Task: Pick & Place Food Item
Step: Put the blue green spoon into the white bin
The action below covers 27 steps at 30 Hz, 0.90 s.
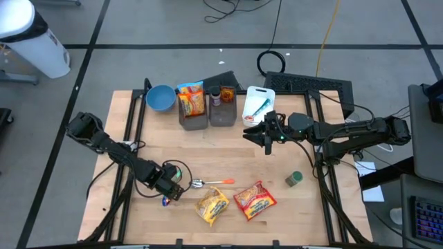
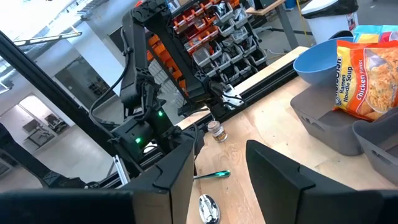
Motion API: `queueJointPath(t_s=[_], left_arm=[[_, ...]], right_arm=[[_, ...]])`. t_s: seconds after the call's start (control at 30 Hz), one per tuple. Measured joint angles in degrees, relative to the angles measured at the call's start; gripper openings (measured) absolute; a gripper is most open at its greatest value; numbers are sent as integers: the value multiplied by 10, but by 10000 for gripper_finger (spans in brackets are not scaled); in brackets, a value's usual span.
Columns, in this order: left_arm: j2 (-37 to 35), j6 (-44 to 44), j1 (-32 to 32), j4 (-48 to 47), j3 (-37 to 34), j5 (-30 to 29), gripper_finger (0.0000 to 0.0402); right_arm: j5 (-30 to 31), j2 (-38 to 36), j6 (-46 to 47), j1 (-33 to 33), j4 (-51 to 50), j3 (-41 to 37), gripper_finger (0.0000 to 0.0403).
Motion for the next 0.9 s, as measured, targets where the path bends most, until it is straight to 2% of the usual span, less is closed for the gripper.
queueJointPath(t_s=[0.47,0.7,0.9], left_arm=[[1,0,0,23,0,-5,95],[53,3,1,48,5,23,94],[52,-12,6,46,5,16,94]], right_arm=[[0,0,-2,0,0,0,139],[0,0,-2,0,-2,0,139],[-2,0,1,0,-4,0,139]])
